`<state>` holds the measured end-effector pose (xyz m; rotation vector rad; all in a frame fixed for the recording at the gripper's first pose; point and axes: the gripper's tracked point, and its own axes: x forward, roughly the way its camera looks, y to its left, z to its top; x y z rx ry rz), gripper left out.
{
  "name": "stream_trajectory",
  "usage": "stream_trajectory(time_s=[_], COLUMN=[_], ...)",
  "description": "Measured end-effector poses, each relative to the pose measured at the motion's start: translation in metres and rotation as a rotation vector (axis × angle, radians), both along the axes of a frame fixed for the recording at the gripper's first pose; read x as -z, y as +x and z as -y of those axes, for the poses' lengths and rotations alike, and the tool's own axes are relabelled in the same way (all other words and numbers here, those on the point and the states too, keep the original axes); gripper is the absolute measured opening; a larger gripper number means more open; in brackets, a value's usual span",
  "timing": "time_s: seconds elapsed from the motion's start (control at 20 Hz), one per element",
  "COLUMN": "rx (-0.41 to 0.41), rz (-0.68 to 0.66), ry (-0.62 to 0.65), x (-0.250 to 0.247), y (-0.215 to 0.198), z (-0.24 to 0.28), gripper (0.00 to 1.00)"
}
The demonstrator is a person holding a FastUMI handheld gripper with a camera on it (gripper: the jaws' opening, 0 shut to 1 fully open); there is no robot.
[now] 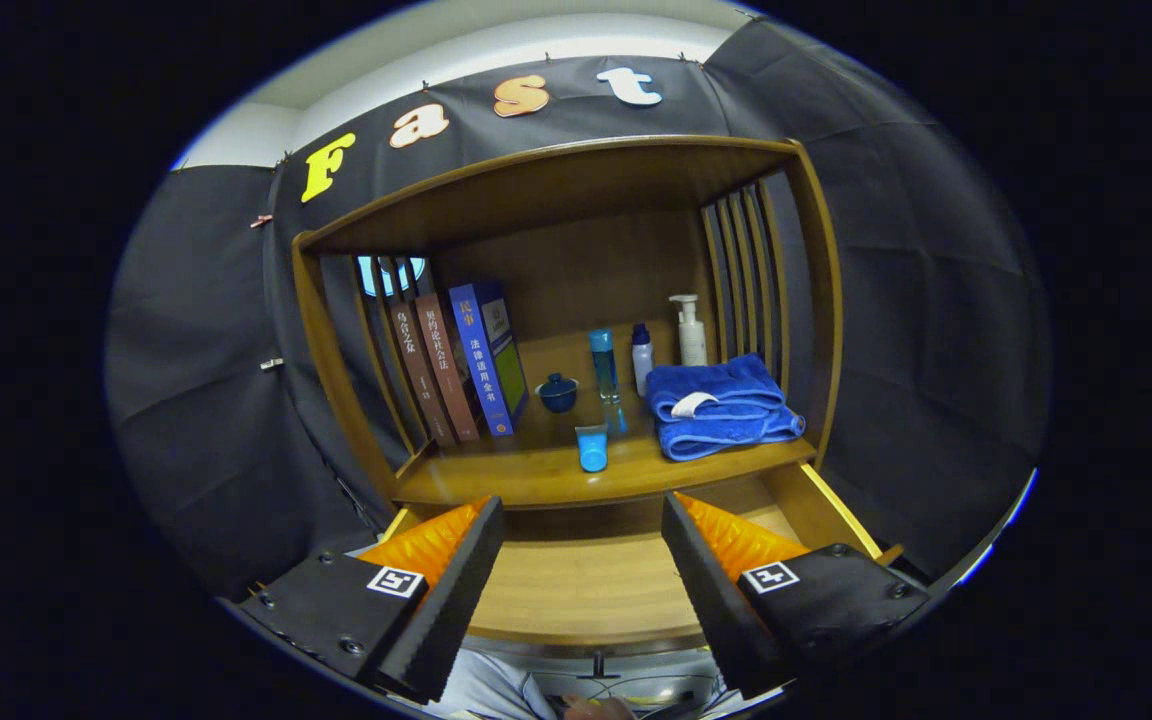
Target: Pull open the drawer, take out the items inside it, and place them on the countertop above the cabinet.
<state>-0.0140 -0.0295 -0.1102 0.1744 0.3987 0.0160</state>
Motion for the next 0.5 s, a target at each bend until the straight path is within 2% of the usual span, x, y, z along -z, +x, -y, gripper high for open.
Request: stream_trajectory(time_s=[0.3, 0.5], rx=[0.017, 0.009], rz=[-0.016, -0.053], ry=[-0.035, -0.054], x=[0.054, 0.087], y=[-0.052, -0.064], z=[-0.004, -0.005], gripper=[1.00, 1.00])
